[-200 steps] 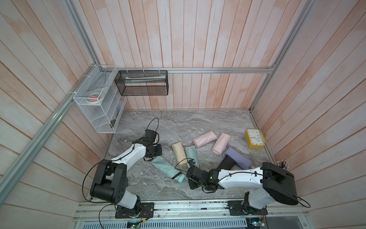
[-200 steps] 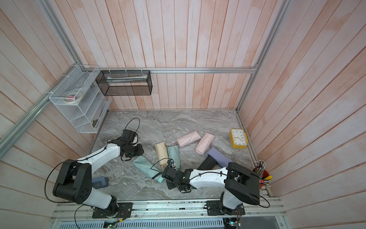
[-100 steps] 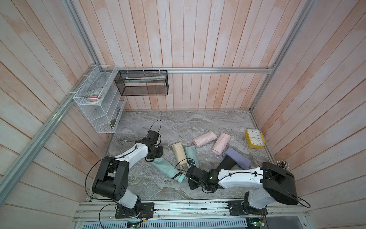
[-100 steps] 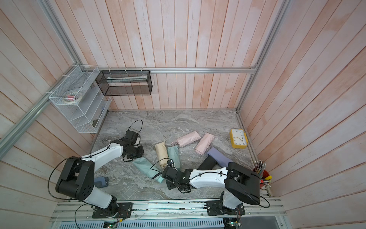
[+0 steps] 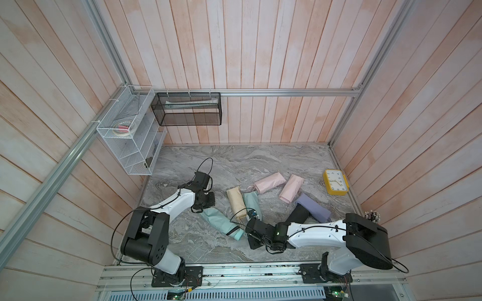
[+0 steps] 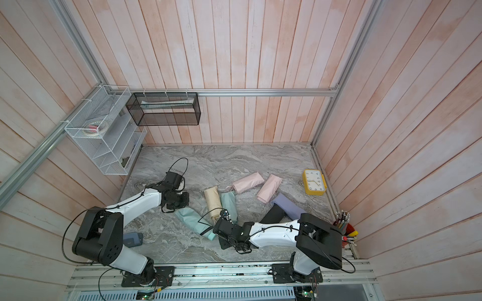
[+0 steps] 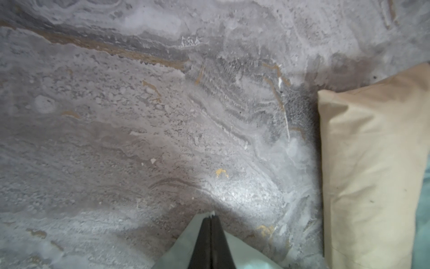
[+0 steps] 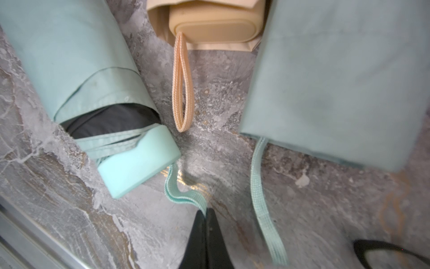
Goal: Take umbrellas out of sleeves
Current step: Take out the umbrella from the umbrella sleeve.
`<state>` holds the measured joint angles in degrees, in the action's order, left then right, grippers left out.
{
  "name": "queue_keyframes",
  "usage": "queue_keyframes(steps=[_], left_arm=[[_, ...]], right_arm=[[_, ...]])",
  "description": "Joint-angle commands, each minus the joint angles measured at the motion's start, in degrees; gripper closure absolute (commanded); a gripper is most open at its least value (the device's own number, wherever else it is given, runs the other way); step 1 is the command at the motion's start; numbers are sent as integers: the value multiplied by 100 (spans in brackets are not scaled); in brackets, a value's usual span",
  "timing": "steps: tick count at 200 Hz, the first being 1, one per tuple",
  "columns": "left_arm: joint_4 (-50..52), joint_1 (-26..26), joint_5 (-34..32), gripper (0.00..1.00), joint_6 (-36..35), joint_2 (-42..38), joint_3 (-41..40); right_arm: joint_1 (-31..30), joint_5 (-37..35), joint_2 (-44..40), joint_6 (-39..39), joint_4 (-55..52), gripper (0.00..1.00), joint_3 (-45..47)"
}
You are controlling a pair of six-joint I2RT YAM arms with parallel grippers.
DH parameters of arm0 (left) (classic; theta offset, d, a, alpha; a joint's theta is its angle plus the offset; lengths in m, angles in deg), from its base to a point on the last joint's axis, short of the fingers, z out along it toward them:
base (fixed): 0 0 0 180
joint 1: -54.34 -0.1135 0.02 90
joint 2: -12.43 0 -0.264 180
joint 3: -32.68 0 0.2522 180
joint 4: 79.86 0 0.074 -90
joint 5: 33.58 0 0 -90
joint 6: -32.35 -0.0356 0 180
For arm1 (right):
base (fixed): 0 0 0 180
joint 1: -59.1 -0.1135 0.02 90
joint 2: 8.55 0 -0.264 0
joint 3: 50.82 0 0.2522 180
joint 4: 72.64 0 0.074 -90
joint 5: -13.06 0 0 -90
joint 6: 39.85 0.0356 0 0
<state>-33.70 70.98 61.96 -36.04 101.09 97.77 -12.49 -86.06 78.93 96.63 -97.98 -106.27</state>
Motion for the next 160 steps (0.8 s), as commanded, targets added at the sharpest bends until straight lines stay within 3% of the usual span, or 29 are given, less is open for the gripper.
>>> queue_keyframes(steps=[1, 64, 160], left_arm=[[30, -51, 6, 100, -86, -126, 144], [-50, -705, 495, 100, -102, -377, 29], [-120, -1100, 757, 100, -81, -503, 4]], right_arm=[[-14, -65, -87, 36, -124, 100, -23], [-39, -46, -226, 104, -223, 100, 119], [-109, -59, -369, 308, -237, 100, 379]])
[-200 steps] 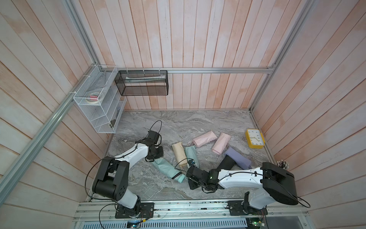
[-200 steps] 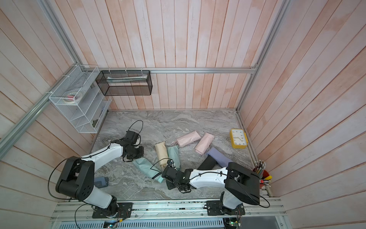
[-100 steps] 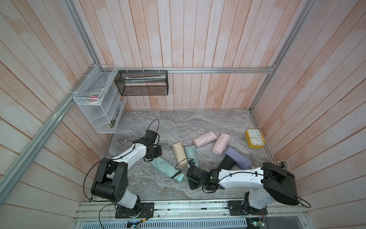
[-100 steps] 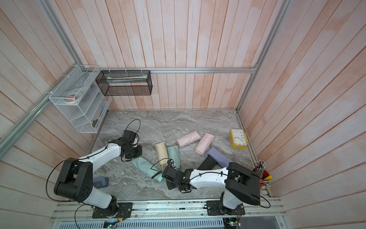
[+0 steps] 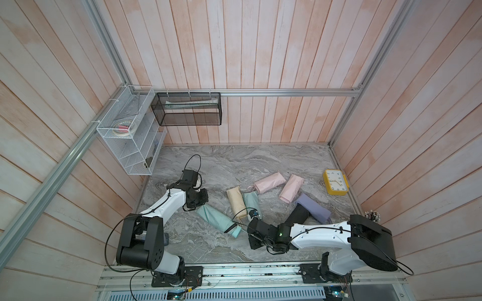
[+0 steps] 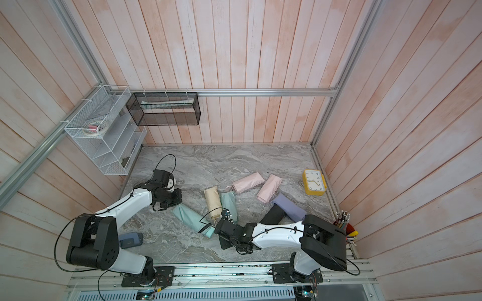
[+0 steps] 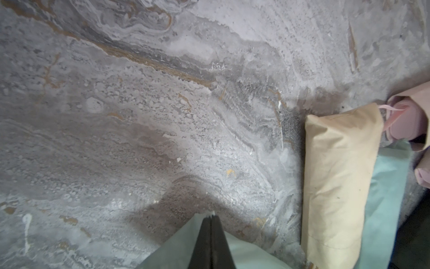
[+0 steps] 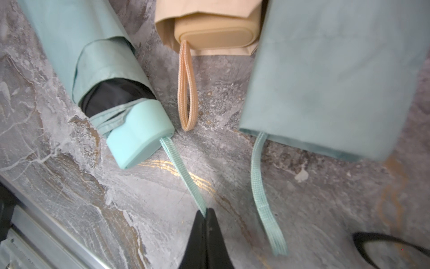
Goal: Take umbrellas out of sleeves
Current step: Take out the umbrella from the umbrella sleeve.
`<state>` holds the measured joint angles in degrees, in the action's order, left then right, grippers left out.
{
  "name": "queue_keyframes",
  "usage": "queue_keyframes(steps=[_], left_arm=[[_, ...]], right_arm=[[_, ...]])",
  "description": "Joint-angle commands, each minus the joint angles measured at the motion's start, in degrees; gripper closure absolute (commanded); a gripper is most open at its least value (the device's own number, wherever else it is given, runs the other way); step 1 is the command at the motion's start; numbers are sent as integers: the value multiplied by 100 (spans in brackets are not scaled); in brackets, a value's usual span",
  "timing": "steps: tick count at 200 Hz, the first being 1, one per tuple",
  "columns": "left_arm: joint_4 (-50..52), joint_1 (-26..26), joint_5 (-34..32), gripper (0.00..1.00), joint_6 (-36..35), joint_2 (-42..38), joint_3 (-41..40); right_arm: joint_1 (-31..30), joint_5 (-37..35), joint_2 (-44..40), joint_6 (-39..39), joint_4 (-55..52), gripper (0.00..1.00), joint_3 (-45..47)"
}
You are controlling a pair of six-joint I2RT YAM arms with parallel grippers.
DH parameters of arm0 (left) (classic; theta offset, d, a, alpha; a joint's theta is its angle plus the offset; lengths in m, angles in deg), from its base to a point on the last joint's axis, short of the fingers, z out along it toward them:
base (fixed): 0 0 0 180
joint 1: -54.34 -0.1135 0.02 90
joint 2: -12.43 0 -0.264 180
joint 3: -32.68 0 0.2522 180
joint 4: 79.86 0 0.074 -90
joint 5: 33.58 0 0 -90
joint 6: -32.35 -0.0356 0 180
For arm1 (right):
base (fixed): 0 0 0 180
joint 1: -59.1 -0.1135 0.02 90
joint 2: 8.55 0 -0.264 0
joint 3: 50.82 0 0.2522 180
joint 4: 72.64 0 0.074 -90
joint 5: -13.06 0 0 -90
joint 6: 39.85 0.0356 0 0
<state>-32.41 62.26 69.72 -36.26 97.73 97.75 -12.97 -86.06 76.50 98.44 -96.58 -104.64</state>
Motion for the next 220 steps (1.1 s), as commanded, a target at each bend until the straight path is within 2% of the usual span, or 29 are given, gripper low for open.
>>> queue_keyframes(steps=[1, 100, 147, 220], left_arm=[[-249, -233, -20, 100, -62, -169, 4], [-250, -483, 59, 100, -54, -293, -34], [-258, -771, 276, 100, -47, -347, -35], [-354, -784, 540, 100, -56, -357, -131]], right_arm=[[-61, -61, -128, 132, -378, 100, 221], [-122, -92, -266, 302, -340, 100, 452], [-139, -122, -332, 359, -334, 100, 519], [-149, -140, -277, 349, -315, 100, 451]])
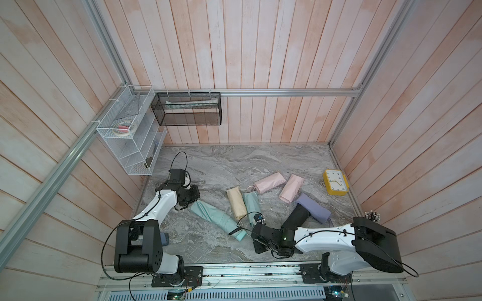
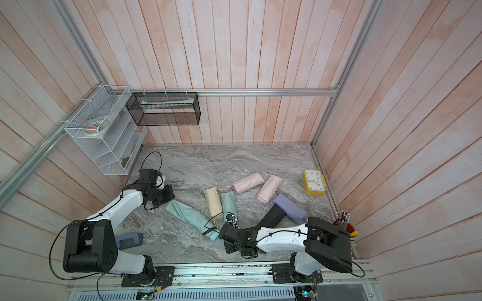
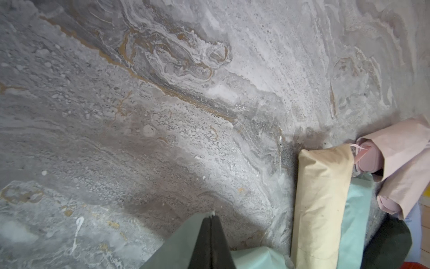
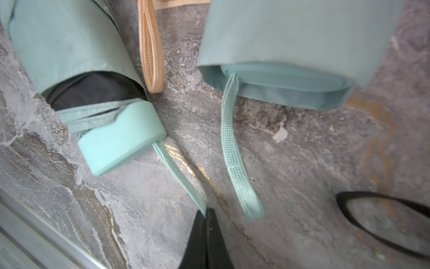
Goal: Take umbrellas out of sleeves
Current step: Take out the umbrella from the umbrella sleeve.
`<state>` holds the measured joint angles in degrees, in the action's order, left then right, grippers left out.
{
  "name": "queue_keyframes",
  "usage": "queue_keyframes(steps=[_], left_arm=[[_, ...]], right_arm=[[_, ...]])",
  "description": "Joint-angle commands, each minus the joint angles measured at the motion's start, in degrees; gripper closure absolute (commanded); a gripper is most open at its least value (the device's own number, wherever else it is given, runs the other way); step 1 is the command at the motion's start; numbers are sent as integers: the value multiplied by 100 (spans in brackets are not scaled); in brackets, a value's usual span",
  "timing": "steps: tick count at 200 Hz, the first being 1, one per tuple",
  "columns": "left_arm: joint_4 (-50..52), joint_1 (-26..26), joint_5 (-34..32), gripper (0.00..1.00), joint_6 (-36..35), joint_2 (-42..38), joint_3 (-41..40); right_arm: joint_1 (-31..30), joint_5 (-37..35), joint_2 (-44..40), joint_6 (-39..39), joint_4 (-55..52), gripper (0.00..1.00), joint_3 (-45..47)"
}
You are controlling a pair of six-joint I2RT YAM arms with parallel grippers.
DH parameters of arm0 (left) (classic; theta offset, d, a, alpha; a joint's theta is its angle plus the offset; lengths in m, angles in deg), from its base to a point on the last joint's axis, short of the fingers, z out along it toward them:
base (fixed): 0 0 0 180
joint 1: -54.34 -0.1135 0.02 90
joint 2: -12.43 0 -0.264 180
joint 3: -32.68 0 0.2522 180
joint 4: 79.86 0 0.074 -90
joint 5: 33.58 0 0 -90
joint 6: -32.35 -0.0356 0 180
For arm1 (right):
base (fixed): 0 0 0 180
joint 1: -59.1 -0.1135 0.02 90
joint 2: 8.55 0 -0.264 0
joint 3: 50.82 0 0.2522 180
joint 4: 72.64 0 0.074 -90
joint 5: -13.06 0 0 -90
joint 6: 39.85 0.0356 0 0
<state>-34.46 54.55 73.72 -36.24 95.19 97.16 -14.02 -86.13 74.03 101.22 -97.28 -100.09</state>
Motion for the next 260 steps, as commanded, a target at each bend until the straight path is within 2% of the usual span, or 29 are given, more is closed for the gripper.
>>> queue_keyframes(steps=[1, 14, 34, 46, 55, 84, 123, 147, 166, 206, 260], left_arm=[[-149, -12, 146, 100, -58, -98, -76], [-140, -16, 193, 100, -66, -94, -54], [-65, -12, 193, 65, -71, -137, -27], [2, -10, 155, 53, -84, -211, -27], [58, -12, 95, 49, -96, -274, -37], [317, -12, -119, 47, -162, -410, 15], [707, -3, 25, 48, -223, -402, 122], [900, 159, -289, 51, -199, -165, 251], [1129, 504, -958, 51, -113, 148, 392], [1422, 1065, -1905, 51, 83, 919, 511], [1286, 1080, -2020, 51, 59, 1079, 463]], right_arm=[[-44, -130, -27, 70, -247, 100, -2], [-40, -136, -15, 70, -232, 100, -15], [-44, -122, 5, 62, -227, 100, -26], [-49, -122, 12, 56, -224, 100, -26], [-42, -119, 12, 51, -206, 100, -35], [-44, -110, 54, -4, -216, 100, -101], [-46, -140, 22, -48, -275, 100, -144], [-46, -152, -15, -54, -258, 100, -150], [-51, -148, -26, -69, -289, 100, -177], [-51, -191, -125, -101, -318, 100, -161], [-52, -241, -243, -90, -304, 100, -59]])
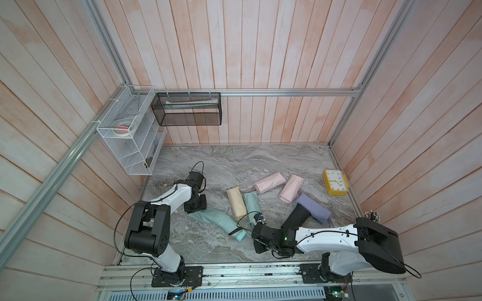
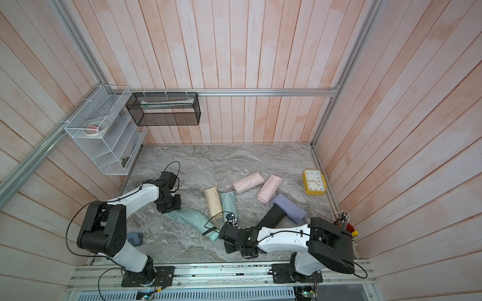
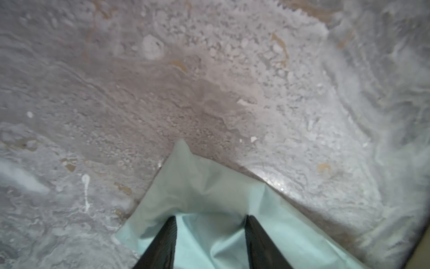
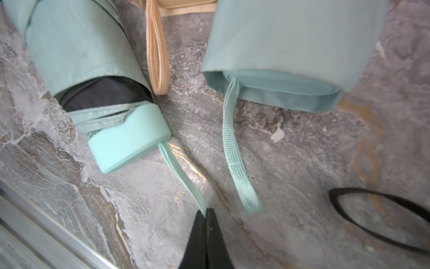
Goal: Take umbrellas out of sleeves
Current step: Take out the umbrella from the umbrella sleeve.
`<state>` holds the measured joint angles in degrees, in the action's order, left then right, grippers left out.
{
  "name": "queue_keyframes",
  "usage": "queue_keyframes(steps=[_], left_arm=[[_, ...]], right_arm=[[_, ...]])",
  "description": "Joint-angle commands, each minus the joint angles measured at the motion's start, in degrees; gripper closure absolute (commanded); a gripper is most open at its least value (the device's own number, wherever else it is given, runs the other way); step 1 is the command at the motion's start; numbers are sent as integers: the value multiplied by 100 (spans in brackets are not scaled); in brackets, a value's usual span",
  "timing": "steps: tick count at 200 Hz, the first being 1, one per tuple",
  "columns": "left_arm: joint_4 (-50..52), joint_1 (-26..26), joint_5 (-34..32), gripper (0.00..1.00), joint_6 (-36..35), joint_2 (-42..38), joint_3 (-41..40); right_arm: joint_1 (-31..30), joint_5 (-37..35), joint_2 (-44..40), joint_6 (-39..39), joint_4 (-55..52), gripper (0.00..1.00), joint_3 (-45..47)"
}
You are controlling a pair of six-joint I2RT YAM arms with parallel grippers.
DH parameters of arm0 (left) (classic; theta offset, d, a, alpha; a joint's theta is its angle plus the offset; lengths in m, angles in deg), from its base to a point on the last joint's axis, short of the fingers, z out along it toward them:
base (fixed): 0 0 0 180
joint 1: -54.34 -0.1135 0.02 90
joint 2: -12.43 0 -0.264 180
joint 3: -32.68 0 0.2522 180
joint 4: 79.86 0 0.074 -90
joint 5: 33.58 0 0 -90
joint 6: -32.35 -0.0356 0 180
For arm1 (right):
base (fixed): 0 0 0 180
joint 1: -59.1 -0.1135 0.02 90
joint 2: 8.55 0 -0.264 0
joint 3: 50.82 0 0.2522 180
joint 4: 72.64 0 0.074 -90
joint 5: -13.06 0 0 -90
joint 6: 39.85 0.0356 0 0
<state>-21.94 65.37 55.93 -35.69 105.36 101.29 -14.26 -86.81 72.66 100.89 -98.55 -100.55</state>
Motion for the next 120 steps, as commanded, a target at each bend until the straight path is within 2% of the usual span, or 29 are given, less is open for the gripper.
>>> queue_keyframes(steps=[1, 20, 41, 48, 61, 120], left_arm=[[32, -3, -241, 52, 8, 70, 51], [-32, -4, -157, 63, -20, 152, 1], [-81, -1, -39, 85, -43, 202, -6], [-85, 1, -21, 88, -59, 213, -9], [-109, -2, 5, 100, -51, 226, 9], [-42, -100, -153, 100, -81, 178, 337]], right_arm=[[-29, -169, -105, -56, -176, 100, -10], [-25, -160, -106, -39, -161, 100, -4], [-29, -158, -129, -9, -116, 100, 50], [-29, -149, -144, 6, -73, 100, 83], [-24, -138, -145, 3, -43, 100, 94], [-29, -215, -27, -218, -291, 100, -206]])
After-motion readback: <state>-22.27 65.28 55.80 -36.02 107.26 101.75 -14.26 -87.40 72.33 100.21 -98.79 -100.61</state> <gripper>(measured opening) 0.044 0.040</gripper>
